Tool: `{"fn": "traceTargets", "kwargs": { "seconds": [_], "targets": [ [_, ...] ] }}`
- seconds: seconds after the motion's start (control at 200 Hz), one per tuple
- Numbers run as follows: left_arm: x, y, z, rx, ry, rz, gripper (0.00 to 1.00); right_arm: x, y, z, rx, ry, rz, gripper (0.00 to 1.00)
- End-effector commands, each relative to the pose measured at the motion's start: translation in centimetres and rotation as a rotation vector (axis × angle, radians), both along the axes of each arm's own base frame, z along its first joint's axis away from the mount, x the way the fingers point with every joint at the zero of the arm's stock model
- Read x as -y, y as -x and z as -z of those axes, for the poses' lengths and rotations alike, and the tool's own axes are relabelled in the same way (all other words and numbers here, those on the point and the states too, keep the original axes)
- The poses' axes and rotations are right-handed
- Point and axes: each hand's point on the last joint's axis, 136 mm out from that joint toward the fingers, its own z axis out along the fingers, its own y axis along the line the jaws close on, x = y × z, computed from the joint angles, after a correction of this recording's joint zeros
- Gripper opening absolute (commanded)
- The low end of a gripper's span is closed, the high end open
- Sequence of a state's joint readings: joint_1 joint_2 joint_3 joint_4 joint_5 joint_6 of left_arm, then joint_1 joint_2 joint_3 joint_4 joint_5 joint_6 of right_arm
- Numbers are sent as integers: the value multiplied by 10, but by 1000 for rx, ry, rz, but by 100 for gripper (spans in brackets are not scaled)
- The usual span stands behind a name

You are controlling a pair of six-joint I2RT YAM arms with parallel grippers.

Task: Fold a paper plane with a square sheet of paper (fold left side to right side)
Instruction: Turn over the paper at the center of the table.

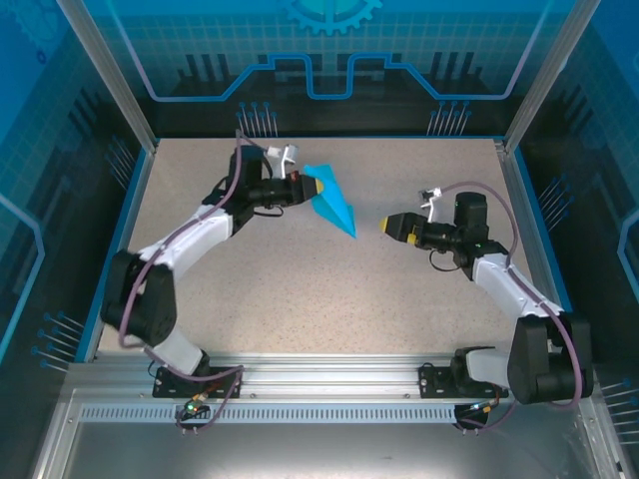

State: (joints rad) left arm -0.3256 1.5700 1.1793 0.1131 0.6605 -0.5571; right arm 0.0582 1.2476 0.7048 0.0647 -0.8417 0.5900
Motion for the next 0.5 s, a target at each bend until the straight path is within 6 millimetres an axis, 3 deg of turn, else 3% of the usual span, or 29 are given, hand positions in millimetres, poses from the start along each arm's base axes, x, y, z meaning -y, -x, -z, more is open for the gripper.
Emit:
{"fn": "traceTargets", "kwargs": {
  "seconds": [0.0, 0.2, 0.37, 0.475, 0.495],
  "targets": [
    [12, 40, -58, 280, 16, 151, 1, -13, 12, -54, 173, -82, -138, 99],
    [24, 95, -99, 494, 67, 267, 2, -35, 54, -101, 435, -71, -346, 100],
    [24, 126, -115, 585, 82, 318, 2, -60, 82, -110, 501, -75, -492, 99],
    [24, 136, -119, 601, 76, 335, 2, -73, 90, -104, 487, -60, -534, 100],
    [24, 138, -119, 602, 75, 338, 2, -76, 88, -113, 509, -56, -536, 99]
  ]
}}
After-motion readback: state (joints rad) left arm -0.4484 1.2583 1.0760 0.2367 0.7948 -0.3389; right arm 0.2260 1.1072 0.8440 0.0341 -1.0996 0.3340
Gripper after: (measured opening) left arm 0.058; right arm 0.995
